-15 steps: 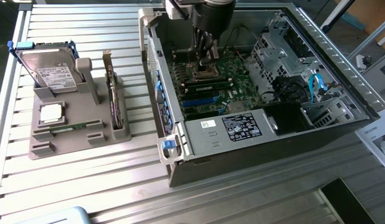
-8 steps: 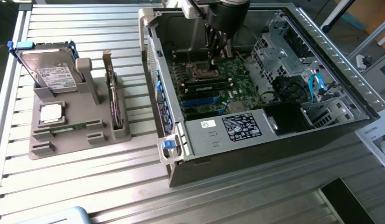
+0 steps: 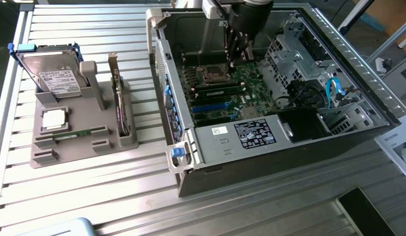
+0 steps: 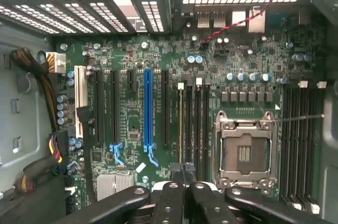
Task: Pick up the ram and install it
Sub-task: 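Press down the ram until it locks into place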
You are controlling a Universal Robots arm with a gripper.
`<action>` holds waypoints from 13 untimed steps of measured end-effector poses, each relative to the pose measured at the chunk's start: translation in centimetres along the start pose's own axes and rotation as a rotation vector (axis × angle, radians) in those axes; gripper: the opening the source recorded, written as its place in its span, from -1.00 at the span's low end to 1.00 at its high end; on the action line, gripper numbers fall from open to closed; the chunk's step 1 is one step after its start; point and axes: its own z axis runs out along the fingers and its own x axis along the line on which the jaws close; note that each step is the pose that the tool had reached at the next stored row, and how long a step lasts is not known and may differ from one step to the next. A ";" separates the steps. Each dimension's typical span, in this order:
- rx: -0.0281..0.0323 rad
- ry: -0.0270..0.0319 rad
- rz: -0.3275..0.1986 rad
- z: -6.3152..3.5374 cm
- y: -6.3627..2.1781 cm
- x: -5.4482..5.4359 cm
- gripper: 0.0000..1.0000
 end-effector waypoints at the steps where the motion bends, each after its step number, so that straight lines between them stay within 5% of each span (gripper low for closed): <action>1: -0.0013 0.0000 0.000 0.00 -0.21 0.0 -0.79; 9: -0.0056 0.0001 0.000 -0.02 -0.66 0.0 -0.79; 13: -0.0120 0.0035 -0.001 -1.22 -0.70 0.1 -0.79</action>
